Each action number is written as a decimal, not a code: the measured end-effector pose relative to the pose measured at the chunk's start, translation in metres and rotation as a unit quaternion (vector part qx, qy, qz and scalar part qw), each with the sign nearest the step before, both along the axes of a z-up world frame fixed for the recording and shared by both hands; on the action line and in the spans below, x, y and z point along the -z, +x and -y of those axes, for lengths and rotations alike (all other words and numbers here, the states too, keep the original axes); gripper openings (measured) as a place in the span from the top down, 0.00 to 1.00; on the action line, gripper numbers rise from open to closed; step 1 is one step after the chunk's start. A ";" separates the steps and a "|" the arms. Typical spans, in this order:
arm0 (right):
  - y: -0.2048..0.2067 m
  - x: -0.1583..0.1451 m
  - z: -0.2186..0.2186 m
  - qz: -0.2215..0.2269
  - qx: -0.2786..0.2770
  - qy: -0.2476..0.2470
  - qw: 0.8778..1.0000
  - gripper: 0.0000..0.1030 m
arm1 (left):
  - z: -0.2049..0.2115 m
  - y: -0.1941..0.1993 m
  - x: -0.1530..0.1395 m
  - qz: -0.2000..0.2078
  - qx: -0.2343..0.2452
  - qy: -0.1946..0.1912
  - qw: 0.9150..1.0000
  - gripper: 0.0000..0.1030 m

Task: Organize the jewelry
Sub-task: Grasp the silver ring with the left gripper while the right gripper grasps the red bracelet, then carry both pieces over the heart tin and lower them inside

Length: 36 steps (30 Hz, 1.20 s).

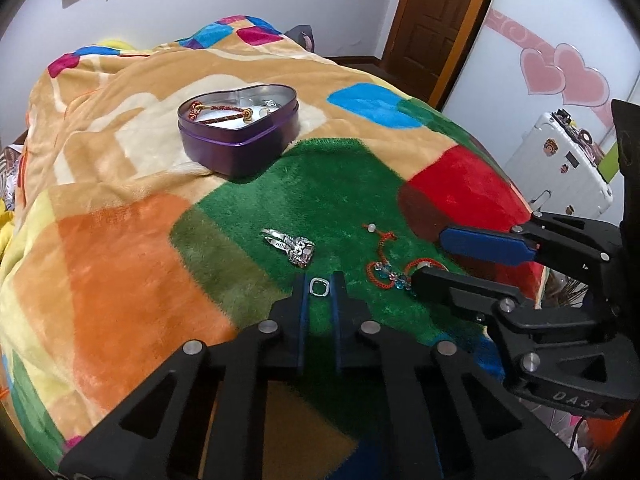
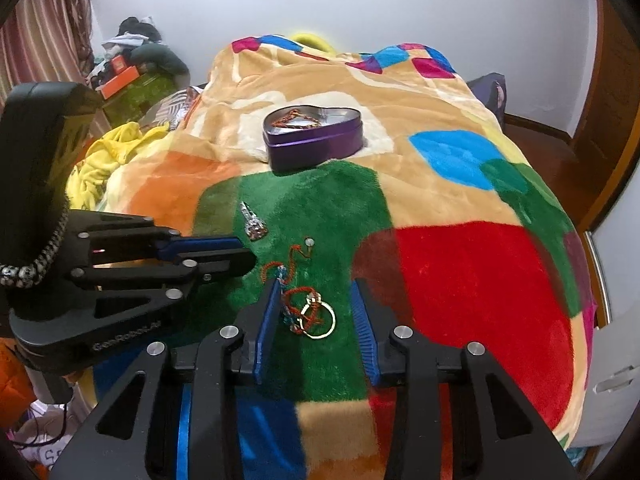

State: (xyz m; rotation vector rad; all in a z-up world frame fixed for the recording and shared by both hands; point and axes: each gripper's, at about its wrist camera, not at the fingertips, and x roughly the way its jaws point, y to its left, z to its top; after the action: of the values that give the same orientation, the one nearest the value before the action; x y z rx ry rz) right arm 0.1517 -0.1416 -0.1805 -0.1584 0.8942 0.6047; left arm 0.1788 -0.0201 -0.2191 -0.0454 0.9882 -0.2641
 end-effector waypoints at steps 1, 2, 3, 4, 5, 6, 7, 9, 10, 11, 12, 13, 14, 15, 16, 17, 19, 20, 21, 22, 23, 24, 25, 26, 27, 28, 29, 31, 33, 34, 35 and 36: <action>-0.001 -0.001 -0.001 0.001 -0.004 -0.001 1.000 0.70 | -0.001 0.000 -0.001 0.001 -0.002 -0.002 1.000 0.91; 0.000 -0.001 -0.003 0.002 -0.008 -0.001 1.000 0.70 | -0.002 -0.001 -0.002 0.003 -0.004 -0.002 1.000 0.91; -0.001 -0.002 -0.005 0.002 -0.012 -0.002 1.000 0.71 | -0.003 -0.002 -0.002 0.004 -0.006 -0.001 1.000 0.91; -0.001 -0.002 -0.007 0.003 -0.014 -0.003 1.000 0.73 | -0.004 -0.003 -0.004 0.008 -0.010 0.003 1.000 0.91; 0.000 -0.002 -0.009 0.004 -0.018 -0.006 1.000 0.74 | -0.006 -0.006 -0.006 0.011 -0.015 0.007 1.000 0.91; 0.000 -0.001 -0.012 0.005 -0.021 -0.010 1.000 0.77 | -0.009 -0.008 -0.008 0.013 -0.019 0.007 1.000 0.91; 0.001 -0.001 -0.014 0.005 -0.024 -0.012 1.000 0.79 | -0.012 -0.009 -0.009 0.015 -0.022 0.007 1.000 0.91; 0.002 0.000 -0.018 0.005 -0.029 -0.016 0.999 0.80 | -0.017 -0.013 -0.012 0.019 -0.031 0.010 0.999 0.91; 0.003 0.001 -0.020 0.004 -0.032 -0.018 0.999 0.81 | -0.021 -0.015 -0.015 0.023 -0.035 0.011 0.999 0.91; 0.004 0.002 -0.023 0.004 -0.034 -0.020 0.999 0.81 | -0.023 -0.017 -0.016 0.024 -0.037 0.010 0.999 0.91; 0.005 0.003 -0.026 0.002 -0.039 -0.024 0.999 0.82 | -0.026 -0.018 -0.017 0.025 -0.040 0.009 0.999 0.91; 0.005 0.004 -0.028 0.001 -0.042 -0.026 0.999 0.84 | -0.029 -0.020 -0.019 0.027 -0.043 0.007 0.999 0.91; 0.006 0.006 -0.032 -0.003 -0.047 -0.031 0.998 0.85 | -0.030 -0.021 -0.020 0.028 -0.045 0.007 0.999 0.91; 0.007 0.008 -0.035 -0.005 -0.050 -0.037 0.998 0.87 | -0.032 -0.022 -0.021 0.029 -0.047 0.006 0.998 0.91; 0.007 0.010 -0.036 -0.005 -0.050 -0.041 0.998 0.89 | -0.033 -0.023 -0.022 0.031 -0.048 0.005 0.998 0.91; 0.007 0.011 -0.038 -0.004 -0.050 -0.045 0.998 0.89 | -0.033 -0.024 -0.022 0.032 -0.049 0.005 0.998 0.91; 0.008 0.010 -0.037 -0.004 -0.046 -0.044 0.998 0.92 | -0.034 -0.027 -0.025 0.036 -0.051 0.004 0.998 0.91; 0.009 0.009 -0.035 -0.007 -0.043 -0.038 0.998 0.92 | -0.035 -0.028 -0.027 0.038 -0.052 0.003 0.998 0.91; 0.009 0.007 -0.034 -0.008 -0.041 -0.034 0.999 0.92 | -0.035 -0.029 -0.028 0.040 -0.052 0.003 0.998 0.91; 0.010 0.005 -0.032 -0.008 -0.036 -0.028 0.999 0.92 | -0.036 -0.030 -0.030 0.044 -0.054 0.003 0.998 0.91; 0.010 0.002 -0.030 -0.005 -0.031 -0.025 0.999 0.92 | -0.036 -0.031 -0.032 0.046 -0.054 0.003 0.997 0.91; 0.010 -0.002 -0.028 -0.002 -0.026 -0.022 0.999 0.92 | -0.036 -0.031 -0.034 0.048 -0.055 0.002 0.997 0.91; 0.010 -0.005 -0.028 0.002 -0.024 -0.020 1.000 0.92 | -0.037 -0.031 -0.036 0.051 -0.056 0.002 0.997 0.91; 0.009 -0.009 -0.027 0.006 -0.021 -0.018 1.000 0.92 | -0.037 -0.031 -0.039 0.054 -0.057 0.001 0.997 0.91; 0.009 -0.013 -0.025 0.012 -0.018 -0.016 1.000 0.92 | -0.038 -0.032 -0.042 0.058 -0.058 0.001 0.997 0.91; 0.009 -0.016 -0.025 0.016 -0.017 -0.014 1.000 0.92 | -0.038 -0.032 -0.044 0.061 -0.059 0.001 0.996 0.91; 0.009 -0.021 -0.024 0.021 -0.014 -0.012 1.000 0.92 | -0.039 -0.032 -0.048 0.066 -0.059 0.000 0.996 0.91; 0.011 -0.030 -0.022 0.033 -0.008 -0.008 0.999 0.92 | -0.040 -0.031 -0.053 0.073 -0.062 0.001 0.995 0.91; 0.013 -0.040 -0.020 0.043 -0.002 -0.001 0.999 0.92 | -0.043 -0.029 -0.059 0.080 -0.065 0.002 0.995 0.91; 0.014 -0.043 -0.021 0.047 -0.001 0.002 0.999 0.92 | -0.044 -0.029 -0.060 0.083 -0.067 0.002 0.994 0.91; 0.015 -0.047 -0.020 0.052 0.001 0.005 0.999 0.92 | -0.046 -0.028 -0.064 0.087 -0.069 0.002 0.994 0.91; 0.017 -0.053 -0.020 0.059 0.004 0.007 0.998 0.92 | -0.048 -0.027 -0.066 0.090 -0.071 0.001 0.993 0.91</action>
State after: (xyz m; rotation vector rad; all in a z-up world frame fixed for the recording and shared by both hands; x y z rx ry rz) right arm 0.1683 -0.1215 -0.1277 -0.1765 0.7764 0.5886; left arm 0.1520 0.0278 -0.1529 -0.0873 0.8026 -0.1338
